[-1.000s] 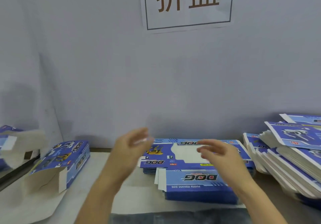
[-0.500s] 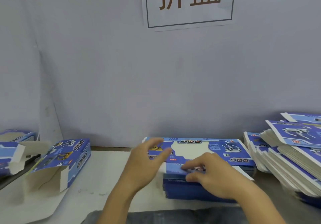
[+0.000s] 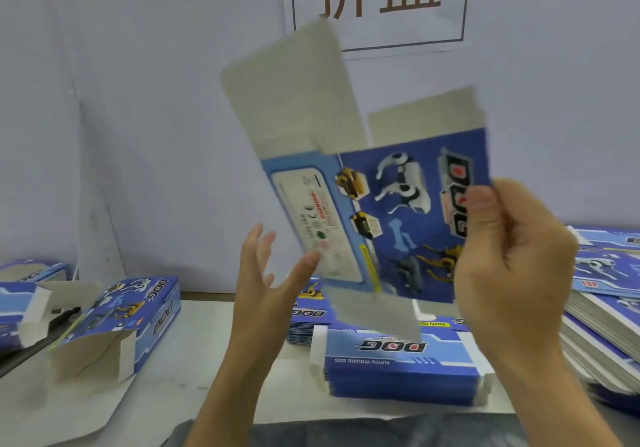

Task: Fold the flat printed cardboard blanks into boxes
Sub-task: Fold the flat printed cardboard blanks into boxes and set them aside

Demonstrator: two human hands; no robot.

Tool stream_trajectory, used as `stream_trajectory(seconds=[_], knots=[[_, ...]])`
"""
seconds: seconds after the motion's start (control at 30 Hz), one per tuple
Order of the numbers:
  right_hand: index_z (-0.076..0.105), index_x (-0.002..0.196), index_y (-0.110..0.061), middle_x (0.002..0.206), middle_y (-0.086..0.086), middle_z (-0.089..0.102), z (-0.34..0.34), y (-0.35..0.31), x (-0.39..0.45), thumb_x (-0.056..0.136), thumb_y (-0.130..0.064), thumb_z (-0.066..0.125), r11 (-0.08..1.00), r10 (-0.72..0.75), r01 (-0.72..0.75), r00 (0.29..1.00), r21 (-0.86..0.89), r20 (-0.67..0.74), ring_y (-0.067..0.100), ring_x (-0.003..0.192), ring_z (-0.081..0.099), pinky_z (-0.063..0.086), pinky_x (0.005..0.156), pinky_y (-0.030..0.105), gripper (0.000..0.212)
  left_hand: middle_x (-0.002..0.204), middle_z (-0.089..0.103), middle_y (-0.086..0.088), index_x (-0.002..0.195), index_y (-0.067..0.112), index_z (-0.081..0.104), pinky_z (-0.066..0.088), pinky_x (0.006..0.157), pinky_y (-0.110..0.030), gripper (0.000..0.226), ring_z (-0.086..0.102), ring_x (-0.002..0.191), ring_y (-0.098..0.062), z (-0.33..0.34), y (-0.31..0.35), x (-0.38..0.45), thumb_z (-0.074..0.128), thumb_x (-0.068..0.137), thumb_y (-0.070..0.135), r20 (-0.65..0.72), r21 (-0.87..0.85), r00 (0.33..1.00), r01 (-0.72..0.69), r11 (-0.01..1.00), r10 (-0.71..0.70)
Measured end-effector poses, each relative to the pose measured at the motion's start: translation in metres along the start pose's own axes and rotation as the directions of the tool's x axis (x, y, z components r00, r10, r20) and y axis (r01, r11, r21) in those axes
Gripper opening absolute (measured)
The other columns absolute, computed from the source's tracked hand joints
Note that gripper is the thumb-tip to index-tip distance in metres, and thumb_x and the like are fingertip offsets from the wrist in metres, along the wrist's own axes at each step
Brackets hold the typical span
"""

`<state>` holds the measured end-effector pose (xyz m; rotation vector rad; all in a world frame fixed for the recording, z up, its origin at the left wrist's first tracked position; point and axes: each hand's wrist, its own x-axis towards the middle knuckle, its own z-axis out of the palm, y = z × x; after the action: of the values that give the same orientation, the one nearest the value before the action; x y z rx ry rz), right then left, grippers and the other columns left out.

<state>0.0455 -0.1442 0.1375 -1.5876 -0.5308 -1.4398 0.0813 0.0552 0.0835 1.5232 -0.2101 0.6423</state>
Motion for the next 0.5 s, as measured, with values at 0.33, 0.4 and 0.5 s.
stream_trajectory(seconds=[0.33,0.4,0.5], knots=[[0.052,0.111,-0.036,0.096,-0.012,0.063,0.000,0.015,-0.001,0.098,-0.023,0.060,0.866,0.495,-0.492,0.869,0.093,-0.009,-0.001,0.085,0.061,0.045,0.063,0.010,0.020,0.097,0.073,0.027,0.099,0.034,0.068,0.056,0.062,-0.013,0.018,0.072,0.090,-0.002,-0.001,0.030,-0.002,0.070,0.081,0.033,-0.034,0.004,0.954,-0.296,0.955,0.296],[0.051,0.114,-0.035,0.092,-0.008,0.061,0.000,0.014,0.000,0.095,-0.024,0.062,0.872,0.488,-0.486,0.871,0.061,-0.044,0.000,0.081,0.059,0.044,0.064,0.012,0.024,0.092,0.072,0.030,0.092,0.040,0.069,0.055,0.059,-0.013,0.011,0.071,0.087,0.001,0.000,0.030,-0.003,0.070,0.083,0.035,-0.086,0.045,0.934,-0.345,0.938,0.347],[0.061,0.105,-0.024,0.080,0.002,0.073,0.001,0.009,0.003,0.097,-0.033,0.058,0.623,0.671,-0.711,0.700,0.327,0.244,0.014,0.072,0.071,0.056,0.059,0.026,0.012,0.067,0.065,0.021,0.077,0.036,0.074,0.047,0.056,-0.013,0.011,0.059,0.062,-0.002,-0.002,0.026,-0.001,0.073,0.086,0.030,-0.086,0.123,0.886,-0.445,0.887,0.456]])
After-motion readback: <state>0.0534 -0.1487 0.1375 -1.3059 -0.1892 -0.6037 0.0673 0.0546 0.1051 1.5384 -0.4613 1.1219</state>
